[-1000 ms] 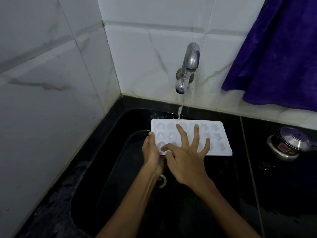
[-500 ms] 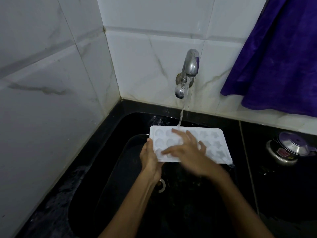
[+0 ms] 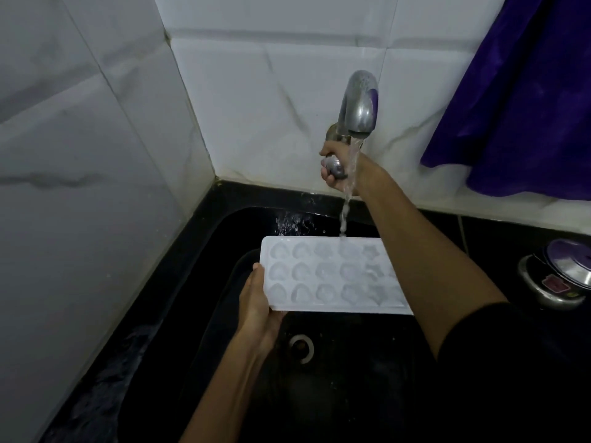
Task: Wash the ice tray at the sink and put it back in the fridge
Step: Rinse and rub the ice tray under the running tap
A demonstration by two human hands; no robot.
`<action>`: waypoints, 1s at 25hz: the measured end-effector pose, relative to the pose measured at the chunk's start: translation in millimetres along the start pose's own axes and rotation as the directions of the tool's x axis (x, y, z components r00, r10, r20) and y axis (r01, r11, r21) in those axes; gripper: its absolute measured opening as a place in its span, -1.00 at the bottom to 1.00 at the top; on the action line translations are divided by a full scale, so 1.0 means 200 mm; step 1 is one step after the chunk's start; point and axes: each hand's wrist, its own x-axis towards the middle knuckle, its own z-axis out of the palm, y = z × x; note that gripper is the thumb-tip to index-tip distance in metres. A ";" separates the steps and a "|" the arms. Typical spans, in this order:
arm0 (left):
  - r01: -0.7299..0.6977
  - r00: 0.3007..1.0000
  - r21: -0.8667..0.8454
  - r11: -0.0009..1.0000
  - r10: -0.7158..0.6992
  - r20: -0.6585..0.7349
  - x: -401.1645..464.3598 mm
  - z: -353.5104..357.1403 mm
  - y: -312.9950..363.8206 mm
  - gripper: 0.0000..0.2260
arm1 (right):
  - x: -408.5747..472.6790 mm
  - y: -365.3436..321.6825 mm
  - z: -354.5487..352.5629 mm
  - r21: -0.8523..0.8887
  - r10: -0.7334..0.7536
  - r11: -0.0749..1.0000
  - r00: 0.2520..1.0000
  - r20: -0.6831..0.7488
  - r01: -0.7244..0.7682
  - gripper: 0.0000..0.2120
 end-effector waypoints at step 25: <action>-0.055 0.998 -0.111 0.992 0.056 0.004 -0.02 -0.17 0.03 -0.69 | -0.47 0.57 -0.62 -0.448 0.038 0.892 0.997 -0.065 -0.063 -0.72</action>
